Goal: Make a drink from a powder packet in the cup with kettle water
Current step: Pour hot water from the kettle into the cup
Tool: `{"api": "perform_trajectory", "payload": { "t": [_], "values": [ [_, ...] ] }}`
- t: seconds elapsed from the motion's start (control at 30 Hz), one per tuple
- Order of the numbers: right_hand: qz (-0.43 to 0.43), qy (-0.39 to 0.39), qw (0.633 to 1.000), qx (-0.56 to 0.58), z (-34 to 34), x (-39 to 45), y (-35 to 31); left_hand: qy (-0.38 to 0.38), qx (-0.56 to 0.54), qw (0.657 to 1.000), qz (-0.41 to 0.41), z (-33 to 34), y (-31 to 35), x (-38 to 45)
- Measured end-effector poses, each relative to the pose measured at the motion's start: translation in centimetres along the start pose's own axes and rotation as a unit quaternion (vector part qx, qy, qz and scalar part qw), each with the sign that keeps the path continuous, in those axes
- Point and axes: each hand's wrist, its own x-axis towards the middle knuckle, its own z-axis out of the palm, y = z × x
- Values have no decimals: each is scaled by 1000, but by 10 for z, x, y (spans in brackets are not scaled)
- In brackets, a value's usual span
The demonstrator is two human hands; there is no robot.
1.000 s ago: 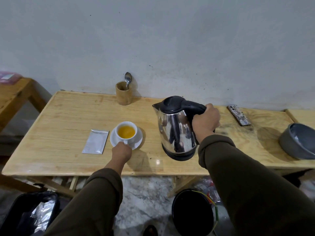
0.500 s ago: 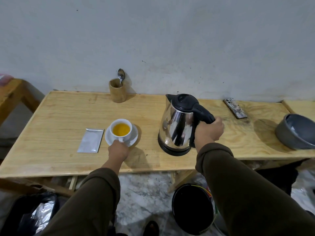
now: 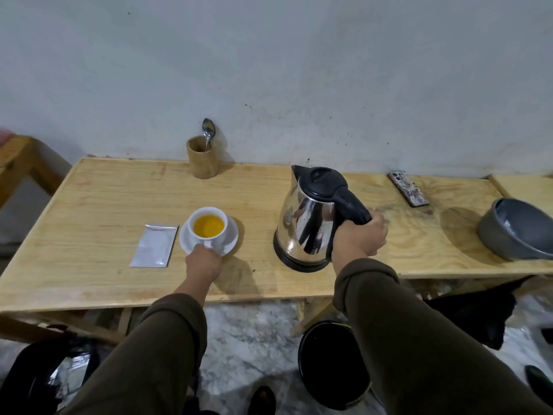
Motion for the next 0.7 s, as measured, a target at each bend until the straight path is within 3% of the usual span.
{"api": "perform_trajectory", "payload": {
  "t": [0.33,0.57,0.7],
  "values": [
    [7,-15,999,32,-4,-3,12,2,42,999,22,0,-6,3],
    [-22,-65,997,-35,-13,-4,12,-3,82,995,60,-6,-10,2],
    [-63,-51,995,-51,-13,-18,11,-19,77,994,71,-13,-10,1]
  ]
}}
